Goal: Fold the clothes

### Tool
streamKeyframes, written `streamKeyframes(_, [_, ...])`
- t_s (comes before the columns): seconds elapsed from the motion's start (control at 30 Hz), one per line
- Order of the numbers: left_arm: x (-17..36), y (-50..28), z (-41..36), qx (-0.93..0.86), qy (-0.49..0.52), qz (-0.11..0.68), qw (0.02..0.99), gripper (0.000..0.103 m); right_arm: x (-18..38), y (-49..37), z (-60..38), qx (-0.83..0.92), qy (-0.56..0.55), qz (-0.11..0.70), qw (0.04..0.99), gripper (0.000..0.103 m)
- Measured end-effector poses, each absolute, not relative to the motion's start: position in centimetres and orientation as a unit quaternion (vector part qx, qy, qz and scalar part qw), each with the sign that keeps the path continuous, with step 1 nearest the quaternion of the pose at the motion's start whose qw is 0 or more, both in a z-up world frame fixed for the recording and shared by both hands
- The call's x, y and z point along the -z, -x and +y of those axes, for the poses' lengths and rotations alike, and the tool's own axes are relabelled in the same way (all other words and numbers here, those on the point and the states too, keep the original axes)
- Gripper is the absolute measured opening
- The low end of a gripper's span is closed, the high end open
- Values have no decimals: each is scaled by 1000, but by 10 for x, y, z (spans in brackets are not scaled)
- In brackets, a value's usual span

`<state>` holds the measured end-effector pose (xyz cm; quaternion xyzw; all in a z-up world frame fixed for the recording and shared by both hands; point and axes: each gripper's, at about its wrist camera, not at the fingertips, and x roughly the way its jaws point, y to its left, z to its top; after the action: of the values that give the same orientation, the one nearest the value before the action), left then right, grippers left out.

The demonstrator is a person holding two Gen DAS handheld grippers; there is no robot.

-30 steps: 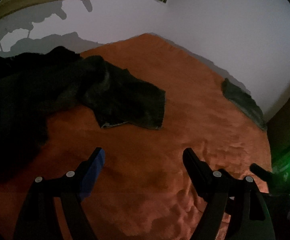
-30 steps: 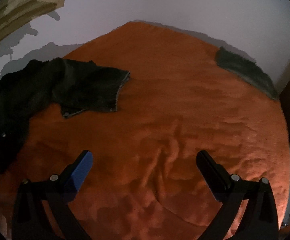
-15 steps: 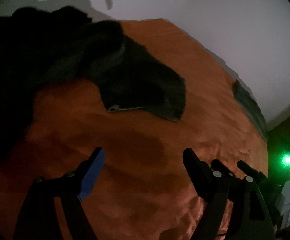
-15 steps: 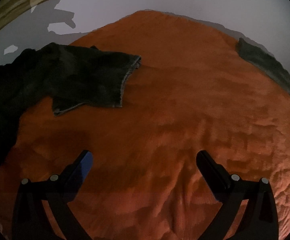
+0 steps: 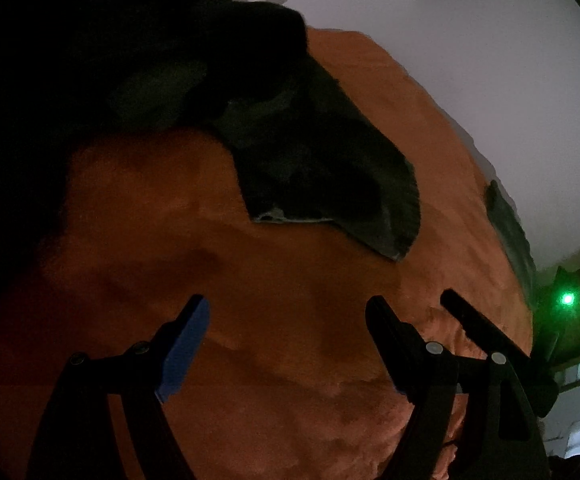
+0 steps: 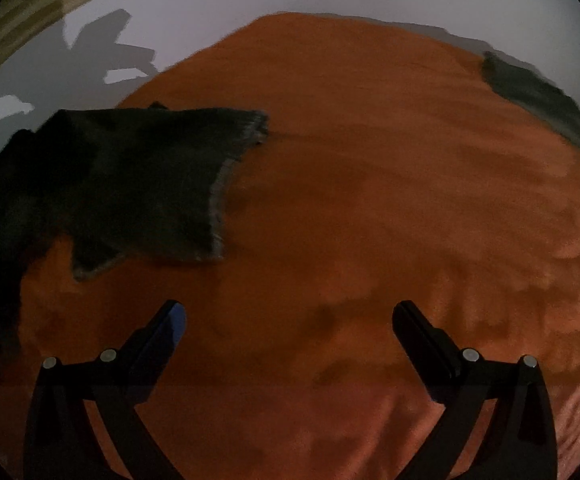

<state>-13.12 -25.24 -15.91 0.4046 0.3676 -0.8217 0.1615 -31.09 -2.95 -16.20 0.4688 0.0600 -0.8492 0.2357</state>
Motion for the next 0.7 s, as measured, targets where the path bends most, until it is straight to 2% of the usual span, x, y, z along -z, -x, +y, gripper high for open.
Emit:
streamKeyframes(0.3, [163,128,-259,810,-410,390,154,81,184,343,-86,814,-511,44,272,103])
streamKeyframes(0.33, [164,127,-260,810,-410,391,154,81,188,346,-89,809,-518,36,274,95])
streamKeyframes(0.37, [164,127,-260,809,-409,392,154,81,192,348,-91,805,-524,28,277,82])
streamKeyframes(0.4, [164,126,-260,809,-409,394,154,81,196,350,-93,801,-529,20,279,33])
streamKeyframes(0.43, [164,126,-261,808,-409,394,154,81,201,351,-94,795,-540,15,275,22])
streamKeyframes(0.53, [164,125,-262,808,-406,398,156,81,195,344,-89,801,-538,17,263,20])
streamKeyframes(0.7, [161,124,-262,808,-405,398,158,81,154,330,-64,822,-512,23,247,19])
